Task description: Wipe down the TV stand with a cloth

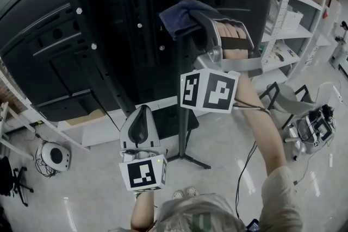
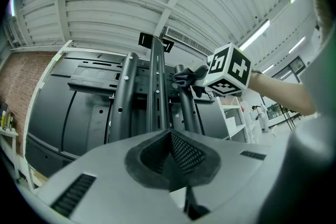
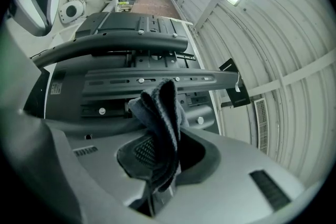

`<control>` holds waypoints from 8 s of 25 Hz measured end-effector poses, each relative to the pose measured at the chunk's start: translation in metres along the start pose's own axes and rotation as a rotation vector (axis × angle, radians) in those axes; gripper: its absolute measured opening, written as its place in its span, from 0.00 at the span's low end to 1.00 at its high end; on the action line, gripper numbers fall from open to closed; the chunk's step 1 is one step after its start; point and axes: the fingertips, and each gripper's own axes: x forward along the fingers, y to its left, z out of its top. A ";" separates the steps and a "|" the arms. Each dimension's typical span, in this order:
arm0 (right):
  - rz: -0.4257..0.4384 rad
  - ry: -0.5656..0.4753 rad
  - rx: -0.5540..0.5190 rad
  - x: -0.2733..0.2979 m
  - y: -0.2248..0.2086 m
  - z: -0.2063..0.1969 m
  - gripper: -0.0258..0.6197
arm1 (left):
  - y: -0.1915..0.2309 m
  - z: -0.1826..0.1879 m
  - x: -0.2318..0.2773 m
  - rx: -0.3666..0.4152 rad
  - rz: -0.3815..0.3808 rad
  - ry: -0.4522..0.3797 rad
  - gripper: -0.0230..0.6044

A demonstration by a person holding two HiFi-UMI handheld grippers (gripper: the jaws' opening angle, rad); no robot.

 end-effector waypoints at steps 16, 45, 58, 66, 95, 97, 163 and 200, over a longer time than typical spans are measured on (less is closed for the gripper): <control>0.072 0.016 0.022 -0.019 0.040 -0.008 0.13 | -0.001 -0.007 -0.004 -0.015 0.005 0.012 0.06; 0.168 0.055 0.057 -0.045 0.127 -0.024 0.13 | -0.013 -0.028 -0.003 -0.041 -0.010 0.046 0.06; 0.211 0.072 0.099 -0.058 0.166 -0.030 0.13 | -0.012 -0.043 -0.004 -0.053 -0.008 0.078 0.06; 0.256 0.082 0.105 -0.069 0.195 -0.035 0.13 | -0.017 -0.054 -0.003 -0.061 -0.027 0.089 0.06; 0.428 0.130 0.123 -0.110 0.304 -0.054 0.13 | -0.009 -0.122 -0.008 -0.086 0.016 0.210 0.06; 0.443 0.136 0.133 -0.112 0.312 -0.055 0.13 | -0.009 -0.125 -0.007 -0.088 0.016 0.212 0.06; 0.821 0.189 0.458 -0.195 0.452 -0.050 0.13 | 0.044 -0.136 -0.035 -0.134 0.217 0.212 0.06; 0.128 -0.355 0.747 -0.077 0.027 0.132 0.13 | 0.053 -0.003 -0.088 -0.023 0.282 0.047 0.06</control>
